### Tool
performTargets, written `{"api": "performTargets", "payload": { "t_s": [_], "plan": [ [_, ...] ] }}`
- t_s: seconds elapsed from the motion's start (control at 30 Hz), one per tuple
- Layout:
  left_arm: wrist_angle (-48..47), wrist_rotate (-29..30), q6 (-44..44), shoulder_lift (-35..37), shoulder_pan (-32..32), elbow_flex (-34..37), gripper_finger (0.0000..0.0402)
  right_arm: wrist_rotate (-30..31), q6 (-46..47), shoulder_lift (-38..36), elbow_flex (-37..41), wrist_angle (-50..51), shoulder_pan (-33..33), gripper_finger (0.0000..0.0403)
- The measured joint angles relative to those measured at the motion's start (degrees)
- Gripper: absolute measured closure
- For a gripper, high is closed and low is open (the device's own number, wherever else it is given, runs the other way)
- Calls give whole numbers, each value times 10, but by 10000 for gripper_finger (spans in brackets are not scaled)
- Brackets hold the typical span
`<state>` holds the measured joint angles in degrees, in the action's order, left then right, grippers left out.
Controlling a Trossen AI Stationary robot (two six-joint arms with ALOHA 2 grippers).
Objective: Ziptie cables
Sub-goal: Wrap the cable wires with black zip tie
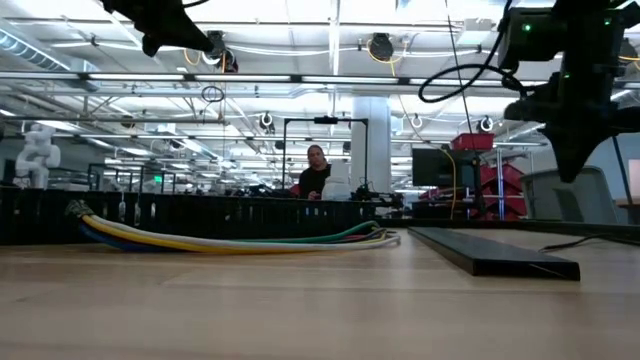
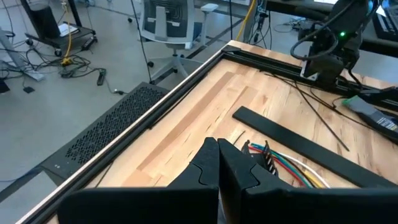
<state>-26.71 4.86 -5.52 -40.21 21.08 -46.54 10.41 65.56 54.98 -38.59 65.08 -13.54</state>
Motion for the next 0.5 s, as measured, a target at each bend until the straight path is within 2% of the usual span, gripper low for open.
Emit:
{"api": "performTargets", "payload": {
  "t_s": [0.13,0.27,0.4,0.5],
  "plan": [
    [-12,1,2,0,0,0,401,-13,-86,2,0,-26,0,403],
    [-20,14,3,0,0,0,401,-90,-304,21,-1,-42,0,396],
    [-28,14,0,0,0,0,402,-104,-418,63,-1,-44,-1,354],
    [-28,17,-1,0,0,0,402,-105,-446,106,-1,-68,-4,301]
  ]
}}
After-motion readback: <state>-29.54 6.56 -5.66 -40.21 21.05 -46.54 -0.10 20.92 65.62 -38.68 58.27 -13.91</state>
